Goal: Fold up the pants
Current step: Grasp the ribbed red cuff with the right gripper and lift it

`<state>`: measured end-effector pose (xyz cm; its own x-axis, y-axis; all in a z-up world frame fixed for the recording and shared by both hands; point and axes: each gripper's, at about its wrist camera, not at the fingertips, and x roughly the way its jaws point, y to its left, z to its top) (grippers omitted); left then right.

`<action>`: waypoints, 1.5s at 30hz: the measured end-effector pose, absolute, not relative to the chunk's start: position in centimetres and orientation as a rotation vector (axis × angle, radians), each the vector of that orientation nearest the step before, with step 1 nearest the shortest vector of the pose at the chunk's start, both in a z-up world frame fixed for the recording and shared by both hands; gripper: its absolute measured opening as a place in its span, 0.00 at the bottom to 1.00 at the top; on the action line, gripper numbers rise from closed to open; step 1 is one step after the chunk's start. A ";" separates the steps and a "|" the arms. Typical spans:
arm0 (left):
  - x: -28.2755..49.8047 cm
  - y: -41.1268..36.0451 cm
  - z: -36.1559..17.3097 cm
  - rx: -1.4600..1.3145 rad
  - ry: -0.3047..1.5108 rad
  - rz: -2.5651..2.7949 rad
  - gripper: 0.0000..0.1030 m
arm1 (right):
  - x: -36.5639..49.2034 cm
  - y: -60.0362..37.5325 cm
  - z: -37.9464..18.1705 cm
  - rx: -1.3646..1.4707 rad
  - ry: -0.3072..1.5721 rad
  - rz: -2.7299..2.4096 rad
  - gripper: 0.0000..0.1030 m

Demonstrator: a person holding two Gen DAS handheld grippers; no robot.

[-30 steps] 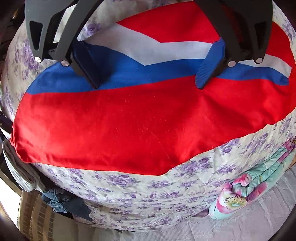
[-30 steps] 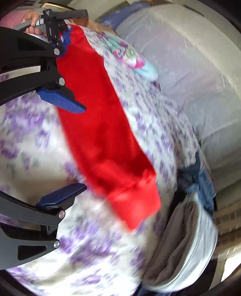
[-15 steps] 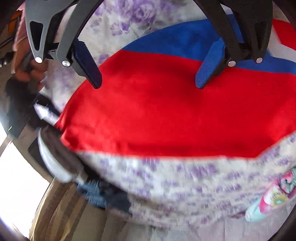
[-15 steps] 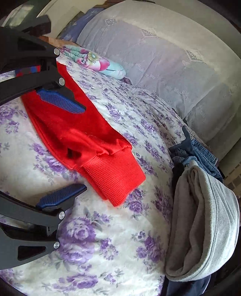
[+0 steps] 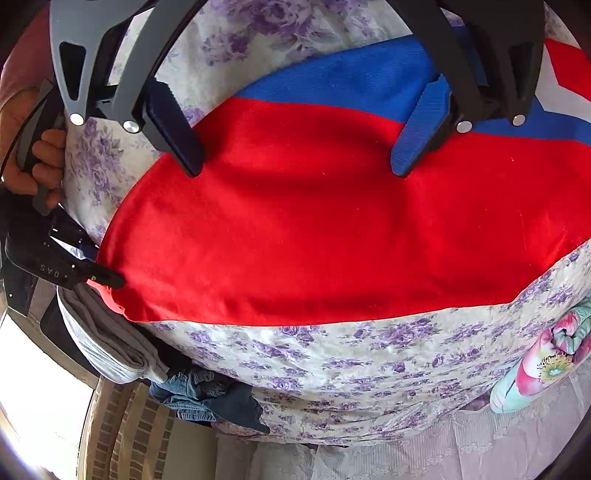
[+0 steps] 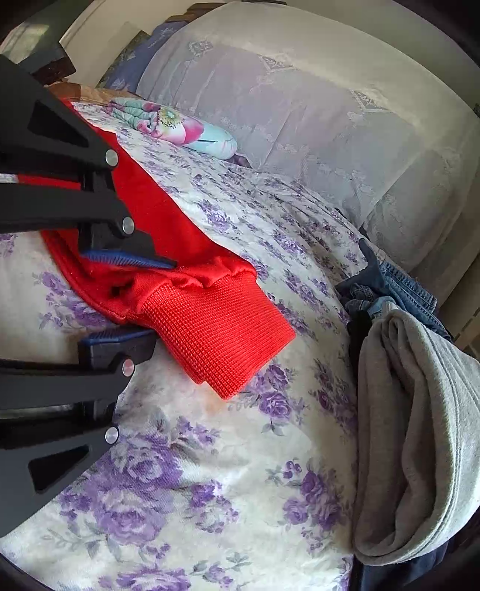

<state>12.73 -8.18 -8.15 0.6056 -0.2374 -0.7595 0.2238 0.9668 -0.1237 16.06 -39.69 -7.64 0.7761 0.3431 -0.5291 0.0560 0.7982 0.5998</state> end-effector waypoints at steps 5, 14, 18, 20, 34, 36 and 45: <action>12.7 -5.5 -6.5 -0.132 0.887 -0.289 0.96 | 15.5 -37.6 -5.3 0.463 0.656 0.100 0.22; 9.9 11.0 -3.4 -0.435 0.715 -0.001 0.96 | 11.5 -22.3 2.4 -0.239 0.403 0.116 0.21; 7.7 15.1 -3.5 -0.490 0.634 0.079 0.96 | 10.2 -13.8 0.4 -0.560 0.366 0.197 0.21; 7.1 15.9 -3.6 -0.477 0.610 0.097 0.96 | 9.6 -10.2 -1.7 -0.693 0.380 0.247 0.21; 6.8 16.3 -4.4 -0.463 0.574 0.033 0.96 | 8.6 -9.7 0.0 -0.437 0.651 0.715 0.59; 6.9 16.2 -4.4 -0.456 0.578 0.038 0.96 | 9.9 -11.3 0.9 -0.282 0.668 0.720 0.57; 6.8 16.1 -4.6 -0.447 0.582 0.038 0.96 | 11.6 -9.8 -2.7 -0.377 0.716 0.697 0.38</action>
